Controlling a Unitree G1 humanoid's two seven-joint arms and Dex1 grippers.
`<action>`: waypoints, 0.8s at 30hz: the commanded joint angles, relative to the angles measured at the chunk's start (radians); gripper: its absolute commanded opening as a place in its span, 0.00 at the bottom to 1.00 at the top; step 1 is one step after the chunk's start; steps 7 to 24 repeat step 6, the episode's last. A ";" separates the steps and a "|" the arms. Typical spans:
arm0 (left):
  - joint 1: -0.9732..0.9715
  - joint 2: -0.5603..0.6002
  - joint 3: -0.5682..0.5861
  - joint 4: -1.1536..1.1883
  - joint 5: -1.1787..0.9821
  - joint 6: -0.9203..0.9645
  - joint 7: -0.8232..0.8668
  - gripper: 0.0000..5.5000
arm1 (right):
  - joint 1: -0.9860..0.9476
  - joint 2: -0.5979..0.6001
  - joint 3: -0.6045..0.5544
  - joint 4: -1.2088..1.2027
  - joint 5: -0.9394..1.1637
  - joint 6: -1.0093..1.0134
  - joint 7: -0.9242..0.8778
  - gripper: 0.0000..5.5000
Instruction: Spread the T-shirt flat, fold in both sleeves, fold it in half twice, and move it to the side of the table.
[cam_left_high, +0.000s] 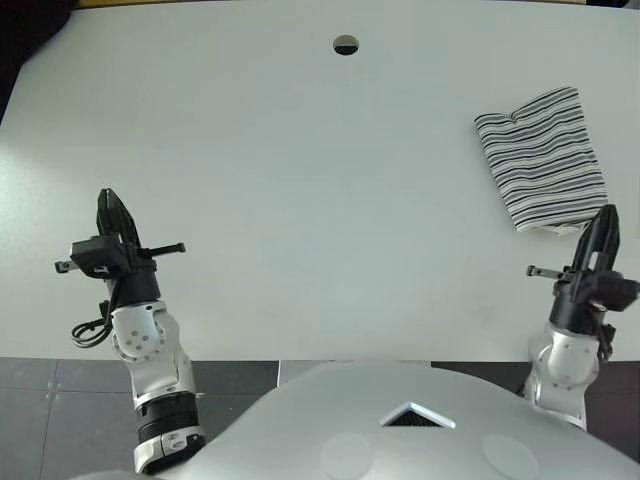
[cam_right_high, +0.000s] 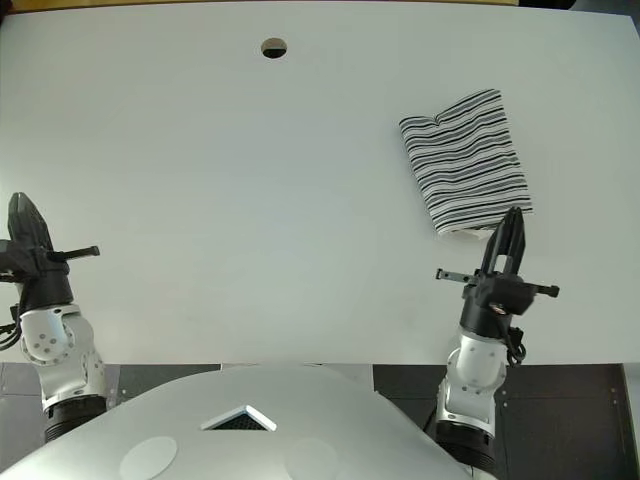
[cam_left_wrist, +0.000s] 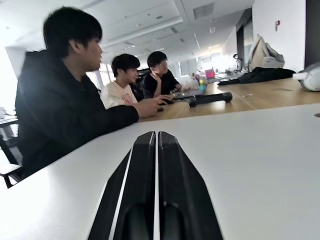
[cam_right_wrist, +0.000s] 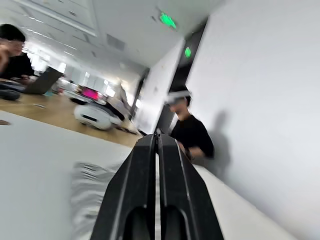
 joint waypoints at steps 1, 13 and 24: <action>-0.045 0.019 0.007 0.058 0.013 0.011 -0.023 0.02 | -0.035 0.008 0.015 0.032 0.000 0.010 -0.010 0.02; -0.069 0.031 -0.013 0.070 0.024 0.025 -0.056 0.02 | -0.049 0.019 -0.015 0.039 0.001 0.008 -0.048 0.02; -0.069 0.031 -0.013 0.070 0.024 0.025 -0.056 0.02 | -0.049 0.019 -0.015 0.039 0.001 0.008 -0.048 0.02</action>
